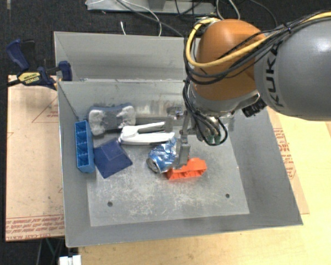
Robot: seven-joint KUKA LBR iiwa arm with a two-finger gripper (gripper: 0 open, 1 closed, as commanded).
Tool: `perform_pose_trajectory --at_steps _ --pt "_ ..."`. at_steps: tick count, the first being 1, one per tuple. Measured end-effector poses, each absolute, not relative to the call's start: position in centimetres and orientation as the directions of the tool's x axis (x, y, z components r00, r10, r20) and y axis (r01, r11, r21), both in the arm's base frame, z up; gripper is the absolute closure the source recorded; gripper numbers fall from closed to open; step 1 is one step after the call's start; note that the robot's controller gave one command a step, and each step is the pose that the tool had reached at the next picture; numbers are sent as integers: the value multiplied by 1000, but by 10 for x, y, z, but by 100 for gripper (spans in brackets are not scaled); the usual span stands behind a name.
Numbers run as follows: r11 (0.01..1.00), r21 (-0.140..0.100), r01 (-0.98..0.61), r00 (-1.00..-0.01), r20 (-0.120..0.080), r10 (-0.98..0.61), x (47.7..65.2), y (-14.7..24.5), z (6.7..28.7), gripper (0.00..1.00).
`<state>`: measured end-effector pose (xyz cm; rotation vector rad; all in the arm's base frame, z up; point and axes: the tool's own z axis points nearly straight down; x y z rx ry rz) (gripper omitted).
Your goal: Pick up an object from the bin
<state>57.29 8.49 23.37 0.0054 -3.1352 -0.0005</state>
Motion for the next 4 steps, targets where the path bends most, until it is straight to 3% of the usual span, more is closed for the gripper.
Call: perform_pose_trajectory --at_steps 1,2,3,4 --pt "1000 1 0 -1000 -1 0 574 84 239 0" --pt "977 1 -214 -977 -5 -214 599 37 124 0" --pt "986 3 -169 -985 -22 -169 599 16 74 0" --pt "993 -3 -115 -993 -4 -115 612 42 73 0"
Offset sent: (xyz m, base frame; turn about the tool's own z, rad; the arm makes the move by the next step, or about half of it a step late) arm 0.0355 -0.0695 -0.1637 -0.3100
